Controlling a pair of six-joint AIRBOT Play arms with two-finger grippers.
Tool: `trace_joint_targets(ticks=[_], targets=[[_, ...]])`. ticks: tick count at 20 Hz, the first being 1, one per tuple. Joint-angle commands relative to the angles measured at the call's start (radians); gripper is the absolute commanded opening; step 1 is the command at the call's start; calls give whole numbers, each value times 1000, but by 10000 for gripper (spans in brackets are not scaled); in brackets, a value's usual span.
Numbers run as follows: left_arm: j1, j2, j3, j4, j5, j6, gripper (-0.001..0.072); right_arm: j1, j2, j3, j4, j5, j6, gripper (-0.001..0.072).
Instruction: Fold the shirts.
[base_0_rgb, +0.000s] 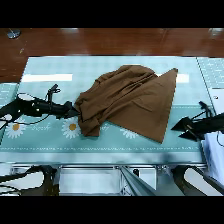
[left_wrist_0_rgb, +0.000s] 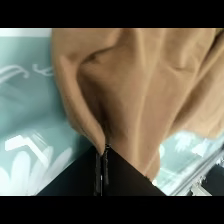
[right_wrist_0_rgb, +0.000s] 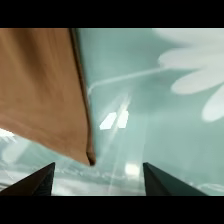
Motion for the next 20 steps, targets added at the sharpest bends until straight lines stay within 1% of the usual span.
trace_joint_targets(ticks=[1,4,6,13,15,16,17,18,20], targets=[[-1,0,8,-3,-13,9,27,130,-2,-43,-26,14,30,629],[-1,-1,8,-3,-13,9,27,219,-34,-43,-26,11,49,629],[-1,-1,8,-3,-14,9,27,259,-72,-43,2,-11,52,629],[-1,-1,8,-3,-14,9,27,351,-140,-42,185,-198,52,628],[-1,-1,8,-3,-14,9,27,373,-140,-42,218,-232,51,611],[-1,-1,8,-3,-13,9,27,381,-140,-42,238,-237,39,550],[-1,-1,8,-4,-13,9,27,387,-140,-39,266,-231,13,437],[-1,-1,11,-4,-13,9,27,389,-140,-33,291,-222,-14,22],[-1,2,32,-6,-23,7,27,390,-140,-9,335,-209,-53,19]])
